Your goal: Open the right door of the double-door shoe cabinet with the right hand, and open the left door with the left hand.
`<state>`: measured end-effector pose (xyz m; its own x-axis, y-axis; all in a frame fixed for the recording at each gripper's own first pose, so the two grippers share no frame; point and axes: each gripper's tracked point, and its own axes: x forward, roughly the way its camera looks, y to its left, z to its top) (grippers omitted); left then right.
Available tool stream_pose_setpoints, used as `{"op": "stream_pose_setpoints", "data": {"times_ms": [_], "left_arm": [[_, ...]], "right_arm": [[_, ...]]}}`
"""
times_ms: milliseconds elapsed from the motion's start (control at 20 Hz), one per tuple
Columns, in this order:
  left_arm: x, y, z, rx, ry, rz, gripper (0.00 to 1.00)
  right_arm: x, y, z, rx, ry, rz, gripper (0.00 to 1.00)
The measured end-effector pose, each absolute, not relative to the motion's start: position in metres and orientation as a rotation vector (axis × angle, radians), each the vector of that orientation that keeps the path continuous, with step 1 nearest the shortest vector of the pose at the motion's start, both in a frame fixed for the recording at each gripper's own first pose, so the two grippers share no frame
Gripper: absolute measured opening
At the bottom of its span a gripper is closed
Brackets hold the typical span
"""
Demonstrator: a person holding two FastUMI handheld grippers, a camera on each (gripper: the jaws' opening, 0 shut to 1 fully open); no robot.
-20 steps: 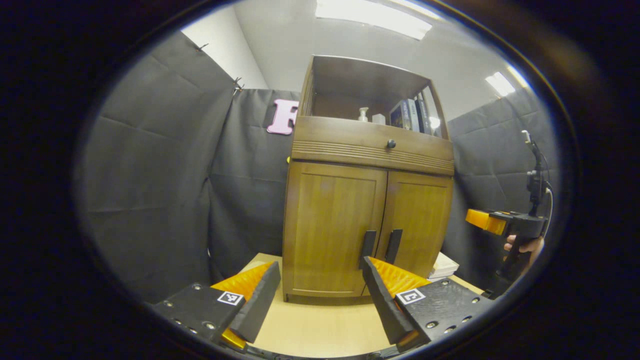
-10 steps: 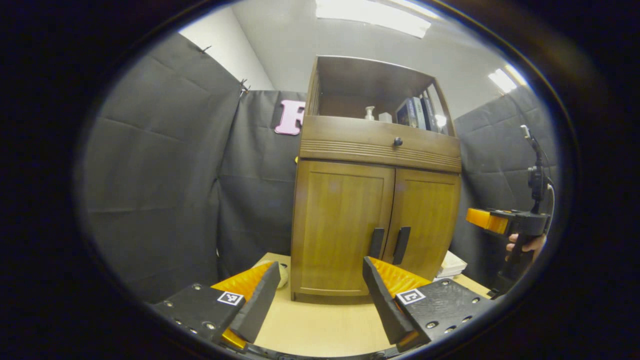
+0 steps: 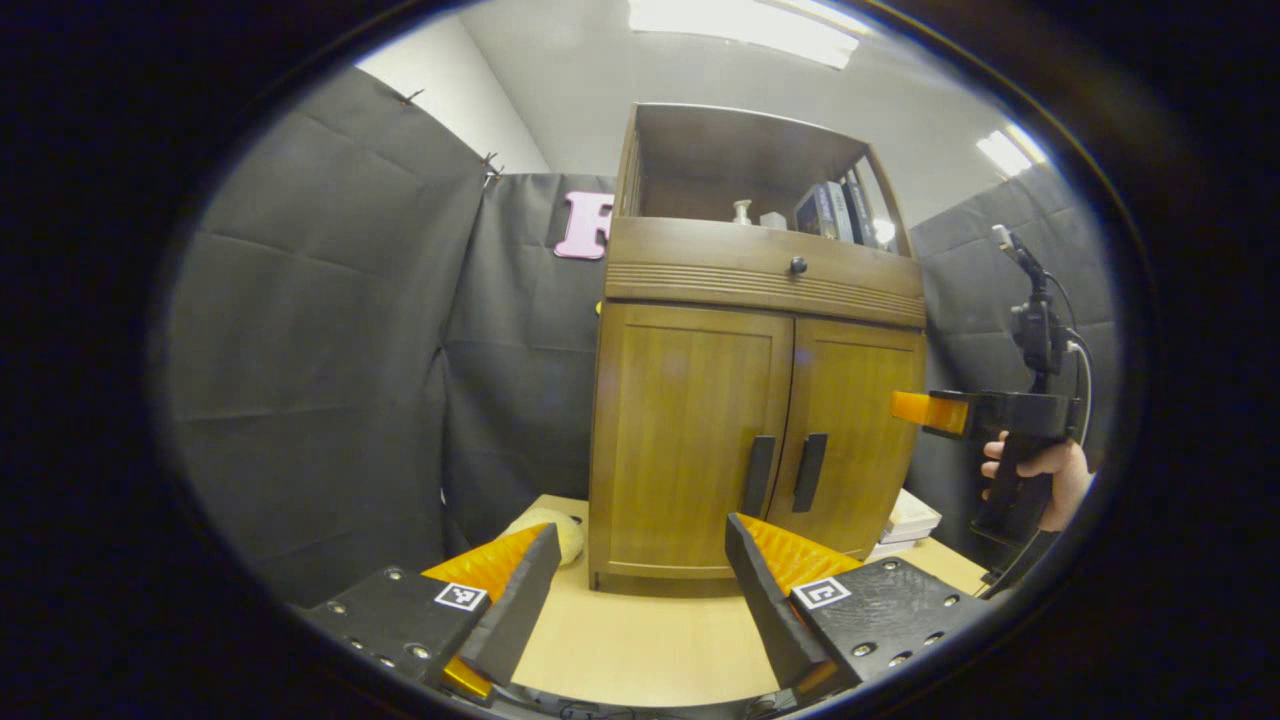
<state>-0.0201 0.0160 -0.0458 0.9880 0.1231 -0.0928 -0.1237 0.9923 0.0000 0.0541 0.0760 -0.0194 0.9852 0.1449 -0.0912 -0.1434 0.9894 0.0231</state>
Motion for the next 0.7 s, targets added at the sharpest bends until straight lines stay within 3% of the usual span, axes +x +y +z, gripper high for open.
{"op": "stream_pose_setpoints", "data": {"times_ms": [700], "left_arm": [[-0.059, 0.056, -0.091, -0.038, 0.169, 0.3, 0.95]], "right_arm": [[0.137, 0.125, -0.087, -0.048, 0.14, 0.156, 0.96]]}}
